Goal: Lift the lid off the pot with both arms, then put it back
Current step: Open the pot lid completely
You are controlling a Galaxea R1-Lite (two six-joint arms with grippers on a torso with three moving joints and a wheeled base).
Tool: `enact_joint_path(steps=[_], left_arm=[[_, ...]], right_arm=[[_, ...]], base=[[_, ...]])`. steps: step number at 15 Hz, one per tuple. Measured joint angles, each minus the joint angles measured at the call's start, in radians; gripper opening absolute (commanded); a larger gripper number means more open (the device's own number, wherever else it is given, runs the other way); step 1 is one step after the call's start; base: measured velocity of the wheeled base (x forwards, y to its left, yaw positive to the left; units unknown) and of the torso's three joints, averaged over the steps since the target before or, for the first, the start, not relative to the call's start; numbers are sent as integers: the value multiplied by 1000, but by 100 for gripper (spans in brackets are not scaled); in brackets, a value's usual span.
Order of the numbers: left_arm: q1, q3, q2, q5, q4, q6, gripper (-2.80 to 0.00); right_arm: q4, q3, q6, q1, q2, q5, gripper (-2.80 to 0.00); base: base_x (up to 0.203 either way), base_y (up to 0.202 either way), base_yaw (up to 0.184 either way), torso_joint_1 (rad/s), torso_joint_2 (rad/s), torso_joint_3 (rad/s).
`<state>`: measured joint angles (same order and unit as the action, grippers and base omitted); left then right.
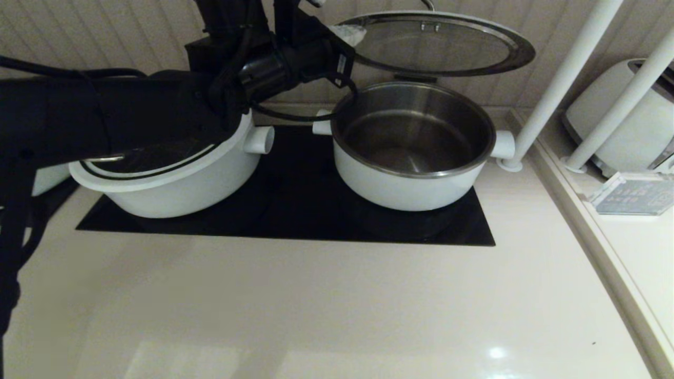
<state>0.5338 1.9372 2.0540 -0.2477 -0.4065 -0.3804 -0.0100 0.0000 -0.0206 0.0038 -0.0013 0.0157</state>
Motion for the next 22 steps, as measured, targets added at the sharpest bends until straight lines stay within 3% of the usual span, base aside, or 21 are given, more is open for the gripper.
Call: enact_joint_path(steps=[7, 10, 22], left_arm=[[1, 1, -5, -1, -4, 0, -280], [3, 3, 2, -2, -79, 3, -280], [19, 13, -5, -9, -189, 13, -280]], right_arm=[[0, 0, 1, 0, 0, -1, -280], [0, 0, 0, 0, 0, 0, -280], [0, 0, 0, 0, 0, -1, -280]], base=[[0, 0, 0, 0, 0, 0], [0, 0, 0, 0, 0, 0], [0, 0, 0, 0, 0, 0]])
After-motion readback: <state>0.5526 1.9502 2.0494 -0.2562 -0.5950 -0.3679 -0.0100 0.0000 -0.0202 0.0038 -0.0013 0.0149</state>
